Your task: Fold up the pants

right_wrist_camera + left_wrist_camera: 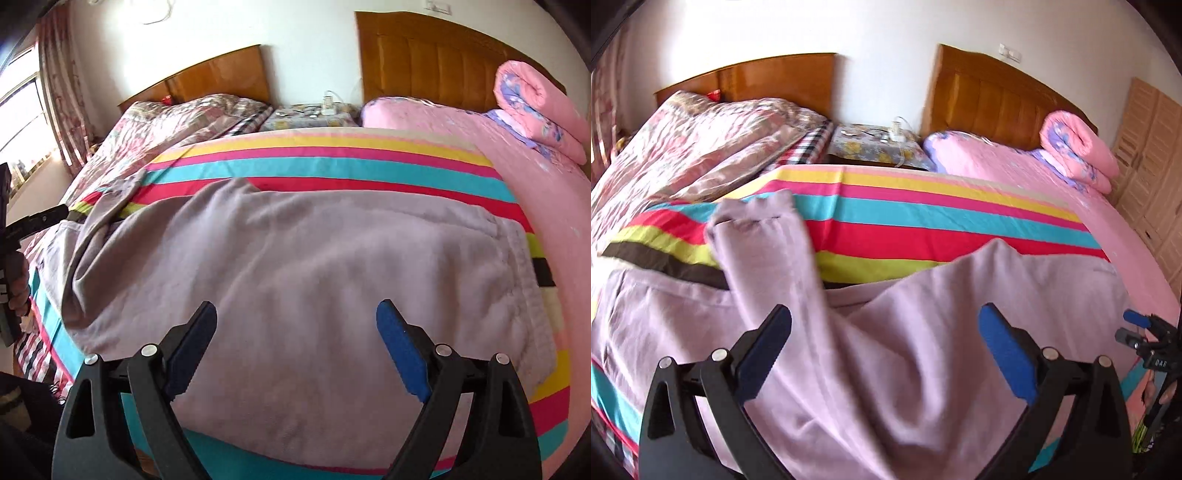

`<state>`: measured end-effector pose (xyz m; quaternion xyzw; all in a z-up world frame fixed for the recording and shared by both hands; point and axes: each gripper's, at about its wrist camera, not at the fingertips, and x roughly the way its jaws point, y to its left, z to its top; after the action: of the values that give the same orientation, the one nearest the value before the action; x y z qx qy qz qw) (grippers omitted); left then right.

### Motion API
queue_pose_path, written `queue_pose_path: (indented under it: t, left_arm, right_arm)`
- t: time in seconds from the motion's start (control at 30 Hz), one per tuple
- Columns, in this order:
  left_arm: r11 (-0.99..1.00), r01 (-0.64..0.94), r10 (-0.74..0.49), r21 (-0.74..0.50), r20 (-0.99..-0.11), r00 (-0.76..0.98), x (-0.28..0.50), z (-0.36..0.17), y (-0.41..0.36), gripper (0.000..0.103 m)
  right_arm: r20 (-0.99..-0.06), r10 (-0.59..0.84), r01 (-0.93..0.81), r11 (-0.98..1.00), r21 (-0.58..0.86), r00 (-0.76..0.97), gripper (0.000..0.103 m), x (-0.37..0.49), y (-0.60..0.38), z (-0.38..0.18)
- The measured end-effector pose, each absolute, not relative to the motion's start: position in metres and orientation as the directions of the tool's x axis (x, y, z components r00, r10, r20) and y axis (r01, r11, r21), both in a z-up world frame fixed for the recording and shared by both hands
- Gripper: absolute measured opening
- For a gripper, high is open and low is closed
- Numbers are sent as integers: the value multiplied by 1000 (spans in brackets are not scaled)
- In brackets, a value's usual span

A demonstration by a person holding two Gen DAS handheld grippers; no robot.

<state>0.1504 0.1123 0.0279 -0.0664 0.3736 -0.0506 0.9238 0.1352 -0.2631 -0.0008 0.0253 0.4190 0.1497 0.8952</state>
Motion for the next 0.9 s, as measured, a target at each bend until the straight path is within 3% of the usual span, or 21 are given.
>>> queue_pose_path:
  t: [0.07,0.2,0.43,0.53,0.6,0.77,0.9]
  left_arm:
    - [980,-60,-90,-191,-688,720,136,23,156,101]
    - [949,-256,49,-184,-717,695,102,7,225,101]
    - [760,-559,214,-332,-684,697,27,-16,364,101]
    - [686,-606,237,-401,-665,708,17,-26,407,100]
    - [646,-610,223,-459,-650,726,15,-32,429,95]
    - [614,-605,176,-507,-659,731,36,-45,453,81]
    - [645,-588,171,-488,-658,733,43,-45,455,79]
  right_arm:
    - [-767,352,-350,920,177,536,87,142,-226,-8]
    - [-832,287,-452,891,50,474,83,158,-159,-19]
    - [-654,552,-697,715,54,516,83,196,-35,76]
    - [-648,671,-853,518,63,360,83,226,64,85]
    - [-671,695,-908,412,80,256,77,246,135,78]
    - [-735,675,-968,218,122,59,68,274,293,44]
    - [-778,628,-974,173,145,-4,65,282,361,14]
